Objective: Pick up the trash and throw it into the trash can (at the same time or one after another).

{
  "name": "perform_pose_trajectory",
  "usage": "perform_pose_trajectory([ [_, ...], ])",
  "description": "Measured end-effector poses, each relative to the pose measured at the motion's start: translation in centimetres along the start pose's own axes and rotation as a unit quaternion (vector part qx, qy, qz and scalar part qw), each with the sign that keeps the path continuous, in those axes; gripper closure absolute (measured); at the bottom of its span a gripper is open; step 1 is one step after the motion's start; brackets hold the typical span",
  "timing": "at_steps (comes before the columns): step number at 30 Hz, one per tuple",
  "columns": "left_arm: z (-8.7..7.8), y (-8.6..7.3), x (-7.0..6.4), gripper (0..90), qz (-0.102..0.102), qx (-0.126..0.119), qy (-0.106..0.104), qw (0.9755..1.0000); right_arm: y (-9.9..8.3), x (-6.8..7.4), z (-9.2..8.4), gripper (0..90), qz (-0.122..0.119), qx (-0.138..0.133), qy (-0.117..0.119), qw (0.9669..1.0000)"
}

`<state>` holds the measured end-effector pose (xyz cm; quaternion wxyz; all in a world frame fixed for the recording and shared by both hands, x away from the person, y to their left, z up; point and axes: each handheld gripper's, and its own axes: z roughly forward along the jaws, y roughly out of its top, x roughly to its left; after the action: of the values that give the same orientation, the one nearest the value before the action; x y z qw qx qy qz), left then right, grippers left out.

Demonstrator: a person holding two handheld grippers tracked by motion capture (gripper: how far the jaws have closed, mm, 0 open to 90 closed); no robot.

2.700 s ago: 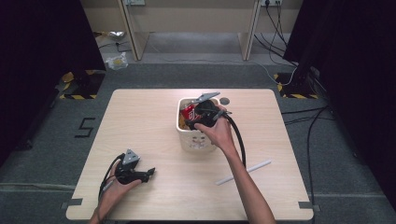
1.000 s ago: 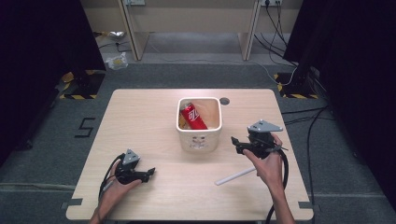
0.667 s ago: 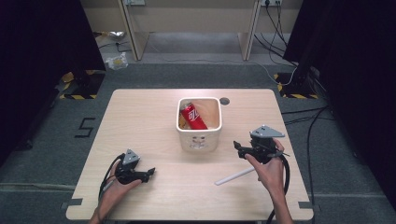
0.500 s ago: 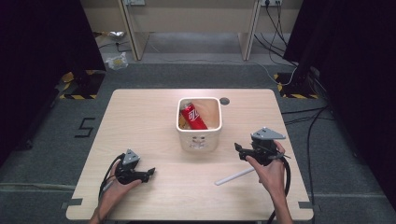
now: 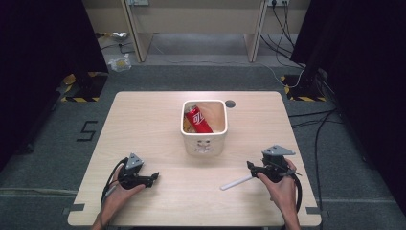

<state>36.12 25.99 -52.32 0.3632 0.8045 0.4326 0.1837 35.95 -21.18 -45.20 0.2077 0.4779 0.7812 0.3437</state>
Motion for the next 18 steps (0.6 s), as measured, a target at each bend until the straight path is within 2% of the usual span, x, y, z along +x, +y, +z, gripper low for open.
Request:
perform_pose_trajectory([
  [2,0.0,0.0,0.0,15.1,0.0,0.0,0.0,1.0,-1.4,-0.2,0.4,30.1,0.016,0.012,0.006,0.9998],
  [6,0.0,0.0,0.0,15.1,0.0,0.0,0.0,1.0,-2.6,-0.7,0.8,30.3,0.038,0.019,0.0,0.9991],
  [11,0.0,0.0,0.0,15.1,-0.001,-0.001,0.0,1.0,-3.1,-1.0,1.1,30.4,0.05,0.021,-0.013,0.9985],
  [13,0.0,0.0,0.0,15.1,-0.001,-0.001,0.0,1.0,-3.5,-1.0,1.2,30.4,0.064,0.018,-0.018,0.9976],
  [18,0.0,0.0,0.0,15.1,-0.001,-0.001,0.0,1.0,-4.0,-1.0,1.7,30.3,0.072,0.021,-0.017,0.997],
])
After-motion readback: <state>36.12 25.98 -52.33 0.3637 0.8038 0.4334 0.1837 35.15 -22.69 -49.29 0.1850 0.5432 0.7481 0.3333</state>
